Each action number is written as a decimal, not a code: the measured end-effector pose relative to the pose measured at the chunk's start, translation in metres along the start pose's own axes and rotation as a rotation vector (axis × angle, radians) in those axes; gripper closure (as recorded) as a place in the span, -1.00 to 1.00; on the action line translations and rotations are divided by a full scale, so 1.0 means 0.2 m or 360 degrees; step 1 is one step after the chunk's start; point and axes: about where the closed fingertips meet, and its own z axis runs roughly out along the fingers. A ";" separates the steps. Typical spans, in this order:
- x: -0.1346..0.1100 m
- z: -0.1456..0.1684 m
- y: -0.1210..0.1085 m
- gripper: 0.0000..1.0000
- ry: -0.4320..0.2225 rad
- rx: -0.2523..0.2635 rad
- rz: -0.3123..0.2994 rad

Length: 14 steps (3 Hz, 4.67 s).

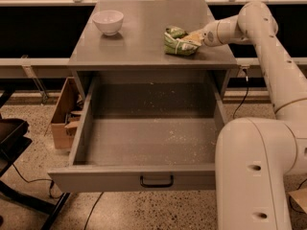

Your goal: Place green jalapeno chip bag into top drawer

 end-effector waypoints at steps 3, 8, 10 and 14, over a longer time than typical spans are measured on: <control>-0.12 -0.29 -0.05 1.00 -0.0068 0.0119 -0.0094; 0.40 -0.79 0.62 1.00 -0.0123 -0.0033 -0.0507; 0.72 -0.32 0.64 1.00 -0.0051 -0.0029 -0.0491; 0.83 -0.24 0.88 -0.13 -0.0026 -0.0123 -0.0548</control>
Offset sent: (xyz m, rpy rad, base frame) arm -0.2046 -0.0659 0.1047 -0.1065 -0.2472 -0.1334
